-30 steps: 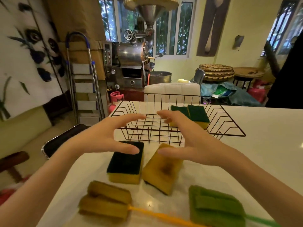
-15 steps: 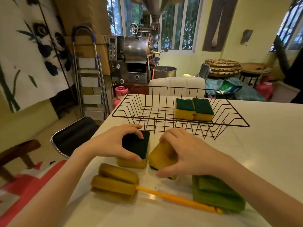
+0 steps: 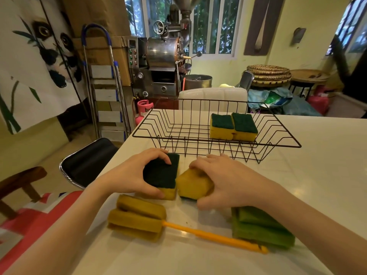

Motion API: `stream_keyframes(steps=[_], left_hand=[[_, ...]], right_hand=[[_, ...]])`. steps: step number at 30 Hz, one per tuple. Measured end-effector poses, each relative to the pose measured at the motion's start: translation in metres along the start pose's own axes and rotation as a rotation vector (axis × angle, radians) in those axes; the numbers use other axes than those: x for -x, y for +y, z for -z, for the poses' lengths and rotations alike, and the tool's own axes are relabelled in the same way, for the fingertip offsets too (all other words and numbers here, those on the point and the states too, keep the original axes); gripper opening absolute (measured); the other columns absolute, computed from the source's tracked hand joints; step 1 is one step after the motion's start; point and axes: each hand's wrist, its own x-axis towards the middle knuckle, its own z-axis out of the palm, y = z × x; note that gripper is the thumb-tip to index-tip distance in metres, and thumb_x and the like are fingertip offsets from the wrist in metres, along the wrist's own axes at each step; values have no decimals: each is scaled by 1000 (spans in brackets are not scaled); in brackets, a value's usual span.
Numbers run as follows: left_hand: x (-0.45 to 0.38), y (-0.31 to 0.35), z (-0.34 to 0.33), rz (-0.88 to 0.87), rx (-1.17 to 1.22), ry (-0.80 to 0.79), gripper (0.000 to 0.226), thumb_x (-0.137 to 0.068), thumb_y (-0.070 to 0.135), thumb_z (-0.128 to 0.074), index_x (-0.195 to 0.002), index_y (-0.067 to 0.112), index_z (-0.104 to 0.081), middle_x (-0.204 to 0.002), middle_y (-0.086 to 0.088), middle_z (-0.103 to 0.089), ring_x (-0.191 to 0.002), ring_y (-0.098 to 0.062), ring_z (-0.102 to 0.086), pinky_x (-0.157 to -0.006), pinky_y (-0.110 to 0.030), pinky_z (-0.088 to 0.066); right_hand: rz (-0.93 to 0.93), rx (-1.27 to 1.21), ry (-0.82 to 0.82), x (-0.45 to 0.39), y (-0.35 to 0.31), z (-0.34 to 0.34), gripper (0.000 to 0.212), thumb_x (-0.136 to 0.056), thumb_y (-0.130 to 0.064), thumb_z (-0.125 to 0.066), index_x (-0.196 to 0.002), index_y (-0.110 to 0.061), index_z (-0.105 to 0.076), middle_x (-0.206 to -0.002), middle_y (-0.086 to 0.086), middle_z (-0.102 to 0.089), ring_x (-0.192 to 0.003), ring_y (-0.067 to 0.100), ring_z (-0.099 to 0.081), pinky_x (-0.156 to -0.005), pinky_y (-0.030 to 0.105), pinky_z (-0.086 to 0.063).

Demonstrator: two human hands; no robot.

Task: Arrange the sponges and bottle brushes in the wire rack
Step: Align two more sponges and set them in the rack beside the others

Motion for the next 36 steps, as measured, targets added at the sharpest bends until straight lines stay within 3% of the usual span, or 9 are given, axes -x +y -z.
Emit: stream_keyframes(steps=[4, 8, 11, 14, 17, 20, 25, 31, 36], left_hand=[[1, -2, -2, -16, 0, 12, 64, -53, 48, -75, -109, 47, -43, -128, 30, -33, -113, 17, -32, -85, -6, -44], [2, -2, -2, -9, 8, 12, 70, -48, 55, -76, -109, 49, -41, -126, 31, -33, -112, 17, -32, -84, -4, -43], [2, -1, -2, -15, 11, 16, 71, -48, 57, -74, -110, 49, -41, -126, 30, -34, -112, 16, -33, -83, -5, -43], [2, -1, -3, -18, 2, 23, 69, -50, 53, -74, -110, 48, -41, -126, 30, -34, -112, 17, -32, -84, -5, -43], [3, 0, -3, -17, -1, 32, 71, -47, 64, -71, -110, 50, -41, -126, 32, -33, -113, 17, -31, -84, -5, -43], [3, 1, -3, -6, 3, 32, 72, -45, 67, -69, -109, 51, -40, -124, 34, -33, -111, 18, -31, -82, -6, -44], [3, 1, -3, 8, 7, 30, 69, -45, 68, -68, -107, 52, -42, -122, 32, -35, -110, 19, -33, -81, -3, -43], [3, 1, -3, 37, -21, 19, 77, -42, 73, -65, -111, 57, -35, -121, 36, -35, -113, 18, -33, -83, -3, -39], [2, 2, -4, 44, -59, 15, 87, -43, 76, -63, -120, 54, -28, -124, 37, -31, -118, 11, -34, -97, -14, -34]], right_hand=[[-19, -129, 152, 1, 4, 12, 66, -61, -64, -43, -117, -30, -48, -82, -3, -59, -70, 11, -50, -60, 21, -34], [-181, -736, 333, 0, 18, 22, 28, -82, -34, -57, -105, -19, -54, -90, 2, -58, -79, 16, -56, -61, 23, -47], [-312, -1038, 135, -6, 28, 20, 16, -87, -30, -50, -92, -17, -58, -96, 7, -62, -88, 21, -63, -68, 32, -57], [-445, -1114, -60, -15, 36, 7, 28, -86, -33, -52, -106, -13, -56, -107, 15, -63, -91, 26, -65, -75, 39, -58], [-523, -1032, -35, -19, 45, -2, 34, -87, -33, -52, -109, -7, -54, -108, 17, -63, -93, 27, -65, -79, 41, -58], [-445, -813, 8, -18, 46, -5, 28, -91, -32, -47, -102, -10, -59, -101, 9, -62, -87, 18, -60, -71, 29, -54], [-302, -510, 90, -18, 44, -7, 30, -91, -31, -47, -115, -15, -55, -116, 5, -61, -99, 15, -55, -82, 28, -47], [-201, -415, 47, -10, 26, 1, 73, -75, -56, -57, -135, -26, -31, -141, -1, -40, -124, 16, -39, -98, 35, -39], [-67, -203, -2, -2, 5, 1, 77, -64, -61, -66, -126, -27, -35, -111, -10, -39, -106, 9, -39, -86, 26, -44]])
